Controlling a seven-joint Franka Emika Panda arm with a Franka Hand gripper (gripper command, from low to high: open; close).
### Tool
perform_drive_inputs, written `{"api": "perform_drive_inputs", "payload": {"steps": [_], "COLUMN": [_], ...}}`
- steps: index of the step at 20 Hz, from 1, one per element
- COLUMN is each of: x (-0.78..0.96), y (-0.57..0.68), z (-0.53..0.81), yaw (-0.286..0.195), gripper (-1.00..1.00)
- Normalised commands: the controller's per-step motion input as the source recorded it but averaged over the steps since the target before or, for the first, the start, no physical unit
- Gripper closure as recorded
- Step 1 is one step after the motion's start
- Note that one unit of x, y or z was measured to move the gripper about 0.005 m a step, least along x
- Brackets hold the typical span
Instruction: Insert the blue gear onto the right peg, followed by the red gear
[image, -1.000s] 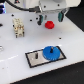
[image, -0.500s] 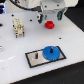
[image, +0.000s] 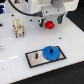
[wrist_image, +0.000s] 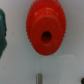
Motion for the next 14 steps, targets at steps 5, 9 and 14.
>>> {"api": "perform_drive_inputs", "payload": {"steps": [5, 9, 14], "x": [-0.28, -0.28, -0.23], "y": [0.07, 0.08, 0.08], "z": [-0.28, -0.27, -0.12], "yaw": [0.0, 0.0, 0.0], "gripper": [-1.0, 1.0, 1.0]}}
